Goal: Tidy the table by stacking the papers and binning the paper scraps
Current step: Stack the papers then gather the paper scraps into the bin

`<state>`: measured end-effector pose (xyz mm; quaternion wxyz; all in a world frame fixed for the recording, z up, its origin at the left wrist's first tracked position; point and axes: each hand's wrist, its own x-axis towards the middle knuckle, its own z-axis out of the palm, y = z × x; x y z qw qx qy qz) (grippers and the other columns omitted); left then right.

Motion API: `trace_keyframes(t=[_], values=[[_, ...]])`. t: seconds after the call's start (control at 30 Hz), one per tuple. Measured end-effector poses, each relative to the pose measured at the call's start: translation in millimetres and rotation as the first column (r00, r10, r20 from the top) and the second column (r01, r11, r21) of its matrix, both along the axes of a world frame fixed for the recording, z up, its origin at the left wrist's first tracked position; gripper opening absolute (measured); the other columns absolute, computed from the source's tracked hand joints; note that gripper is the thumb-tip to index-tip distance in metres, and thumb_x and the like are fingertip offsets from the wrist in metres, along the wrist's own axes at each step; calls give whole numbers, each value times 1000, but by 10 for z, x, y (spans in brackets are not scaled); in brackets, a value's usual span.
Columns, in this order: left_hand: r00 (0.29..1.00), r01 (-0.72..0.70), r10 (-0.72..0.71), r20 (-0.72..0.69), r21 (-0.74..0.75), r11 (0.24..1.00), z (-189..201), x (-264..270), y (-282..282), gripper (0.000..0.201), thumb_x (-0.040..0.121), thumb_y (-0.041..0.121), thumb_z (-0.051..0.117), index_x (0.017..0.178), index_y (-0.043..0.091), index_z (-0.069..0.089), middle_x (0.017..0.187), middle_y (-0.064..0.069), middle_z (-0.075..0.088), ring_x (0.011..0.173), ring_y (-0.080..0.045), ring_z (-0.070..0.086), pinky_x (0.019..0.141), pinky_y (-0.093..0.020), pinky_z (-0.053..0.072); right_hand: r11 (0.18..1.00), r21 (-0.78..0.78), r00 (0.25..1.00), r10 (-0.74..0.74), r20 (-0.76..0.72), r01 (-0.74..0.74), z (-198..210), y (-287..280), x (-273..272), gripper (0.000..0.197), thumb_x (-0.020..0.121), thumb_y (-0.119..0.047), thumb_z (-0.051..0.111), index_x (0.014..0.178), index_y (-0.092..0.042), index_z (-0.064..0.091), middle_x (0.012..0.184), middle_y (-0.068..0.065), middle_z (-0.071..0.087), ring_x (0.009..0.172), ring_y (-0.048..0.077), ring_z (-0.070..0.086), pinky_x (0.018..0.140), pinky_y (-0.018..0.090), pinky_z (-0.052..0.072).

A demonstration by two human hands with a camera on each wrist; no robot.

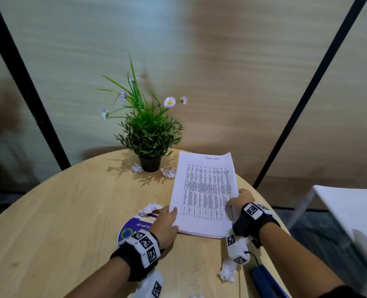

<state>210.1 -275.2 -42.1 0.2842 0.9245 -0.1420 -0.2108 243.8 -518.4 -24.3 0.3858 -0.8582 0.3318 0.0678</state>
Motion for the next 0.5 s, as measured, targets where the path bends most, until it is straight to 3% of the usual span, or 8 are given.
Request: trace_keyframes(t=[0.07,0.2,0.27,0.33,0.4,0.5], values=[[1000,-4,4,-7,-22,1000,36,-22,0,57,97,12,43,149,4,20,157,-10,13,146,-22,16,117,-24,17,999,-42,999,31,-37,-33,4,-5,-20,24,81,-6,58,105,-1,56,102,15,64,92,33,62,80,36,52],[999,-15,14,-29,-56,998,148,-81,33,46,95,11,46,139,1,36,150,-8,26,138,-20,31,111,-21,25,980,-161,984,96,-147,-120,77,8,-84,37,84,-12,60,118,-2,47,119,17,54,105,35,55,75,32,44],[999,-14,12,-36,-53,999,201,-92,75,29,94,10,46,122,1,49,143,-11,37,125,-19,42,103,-18,31,967,-212,980,107,-167,-142,143,72,-118,46,81,-16,62,122,-7,44,126,18,46,110,38,51,84,38,48],[999,-21,19,-32,-43,999,269,-119,150,29,94,9,46,122,3,53,137,-10,47,119,-20,49,93,-13,33,933,-292,967,153,-203,-210,191,180,-148,55,82,-21,62,131,-14,38,130,17,38,117,39,44,94,41,44],[999,-32,32,-23,-7,999,342,-94,240,35,95,10,44,129,8,54,127,-11,58,115,-24,57,92,-18,41,873,-364,939,251,-236,-325,253,329,-142,60,85,-26,60,138,-20,34,135,15,35,124,38,39,99,41,41],[993,-52,43,106,85,995,471,24,389,28,92,10,46,115,11,63,118,-12,63,107,-27,61,91,-31,47,786,-416,889,404,-217,-458,372,602,-101,56,87,-32,57,140,-25,38,139,13,35,129,35,36,106,41,35]])
